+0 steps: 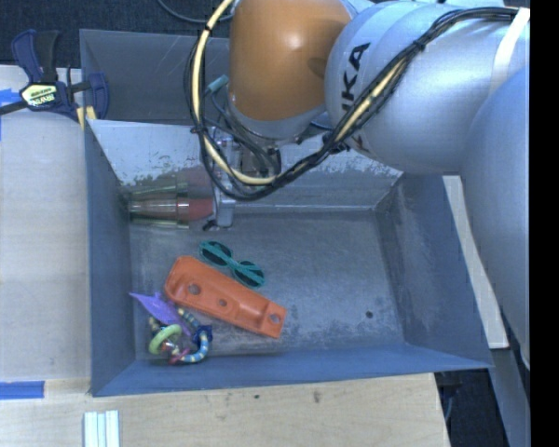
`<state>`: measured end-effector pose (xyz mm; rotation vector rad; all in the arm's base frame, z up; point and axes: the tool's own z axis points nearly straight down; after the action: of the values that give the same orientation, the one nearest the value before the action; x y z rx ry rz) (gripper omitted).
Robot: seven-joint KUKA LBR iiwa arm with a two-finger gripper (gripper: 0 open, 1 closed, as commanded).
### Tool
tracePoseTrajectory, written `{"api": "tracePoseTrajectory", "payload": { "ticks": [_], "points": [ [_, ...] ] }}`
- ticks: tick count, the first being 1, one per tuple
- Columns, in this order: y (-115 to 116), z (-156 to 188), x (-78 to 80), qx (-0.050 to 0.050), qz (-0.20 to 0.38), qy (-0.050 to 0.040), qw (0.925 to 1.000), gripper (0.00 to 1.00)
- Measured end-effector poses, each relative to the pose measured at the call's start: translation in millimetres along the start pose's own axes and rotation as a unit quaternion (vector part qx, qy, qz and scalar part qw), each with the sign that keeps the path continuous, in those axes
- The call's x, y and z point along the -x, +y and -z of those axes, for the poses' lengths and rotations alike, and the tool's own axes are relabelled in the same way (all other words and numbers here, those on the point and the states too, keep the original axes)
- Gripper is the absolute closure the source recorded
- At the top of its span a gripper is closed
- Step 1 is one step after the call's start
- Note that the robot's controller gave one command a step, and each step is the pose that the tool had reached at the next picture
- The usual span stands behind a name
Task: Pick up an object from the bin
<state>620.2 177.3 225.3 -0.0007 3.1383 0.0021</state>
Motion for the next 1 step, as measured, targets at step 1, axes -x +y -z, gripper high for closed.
{"api": "tracePoseTrajectory", "payload": {
  "ticks": [1],
  "points": [
    [11.4, -41.3, 4.4, 0.0, 0.029, -0.0024, 0.9996, 0.0]
  ]
}}
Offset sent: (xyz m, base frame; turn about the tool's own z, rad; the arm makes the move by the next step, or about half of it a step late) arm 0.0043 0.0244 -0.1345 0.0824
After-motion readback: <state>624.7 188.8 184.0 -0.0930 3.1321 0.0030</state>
